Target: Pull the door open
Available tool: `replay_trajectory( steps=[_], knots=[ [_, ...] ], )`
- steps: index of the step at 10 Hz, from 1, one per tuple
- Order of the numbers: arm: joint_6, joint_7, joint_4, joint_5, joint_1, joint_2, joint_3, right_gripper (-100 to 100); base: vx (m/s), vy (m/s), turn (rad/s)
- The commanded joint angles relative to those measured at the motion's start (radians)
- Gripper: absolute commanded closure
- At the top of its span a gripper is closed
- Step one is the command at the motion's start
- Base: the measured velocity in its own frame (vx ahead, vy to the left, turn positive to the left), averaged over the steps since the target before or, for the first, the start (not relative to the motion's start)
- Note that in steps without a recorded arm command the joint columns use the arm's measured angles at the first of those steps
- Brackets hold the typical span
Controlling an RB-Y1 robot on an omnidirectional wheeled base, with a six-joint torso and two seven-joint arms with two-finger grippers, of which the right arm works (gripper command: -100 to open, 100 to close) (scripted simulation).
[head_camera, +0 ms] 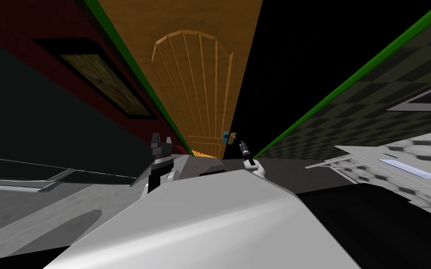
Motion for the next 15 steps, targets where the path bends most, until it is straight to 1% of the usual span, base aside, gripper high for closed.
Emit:
replay_trajectory(
  steps=[1, 2, 3, 4, 5, 7, 8, 10, 11, 13, 14, 15],
  knots=[
    [-0.009, -0.011, -0.014, 0.004, 0.007, 0.001, 0.019, -100, -0.184, 0.088, 0.068],
    [-0.013, -0.017, -0.026, 0.007, 0.01, 0.002, 0.033, -100, -0.169, 0.067, 0.079],
    [-0.01, -0.012, -0.017, 0.005, 0.008, 0.003, 0.024, -100, -0.067, 0.034, 0.01],
    [-0.007, -0.006, 0.005, 0.0, 0.016, -0.008, -0.005, -100, -0.02, -0.041, -0.193],
    [-0.007, -0.006, 0.005, 0.0, 0.016, -0.008, -0.005, -100, -0.012, -0.064, -0.09],
    [0.002, 0.006, 0.034, -0.007, 0.016, -0.019, -0.041, -100, 0.059, -0.096, -0.075],
    [0.003, 0.009, 0.039, -0.008, 0.01, -0.018, -0.044, -100, 0.174, -0.113, -0.037],
    [0.001, 0.013, 0.04, -0.007, -0.008, -0.01, -0.035, -100, 0.205, -0.02, 0.065],
    [-0.001, 0.015, 0.037, -0.005, -0.021, -0.002, -0.024, -100, 0.214, 0.023, 0.146],
    [-0.006, 0.016, 0.028, -0.001, -0.047, 0.013, 0.003, -100, 0.219, 0.123, 0.194],
    [-0.004, 0.014, 0.034, -0.003, -0.043, 0.003, -0.005, -100, 0.097, 0.068, 0.027],
    [-0.004, 0.014, 0.034, -0.003, -0.043, 0.003, -0.005, 100, -0.009, -0.009, -0.029]
  ],
)
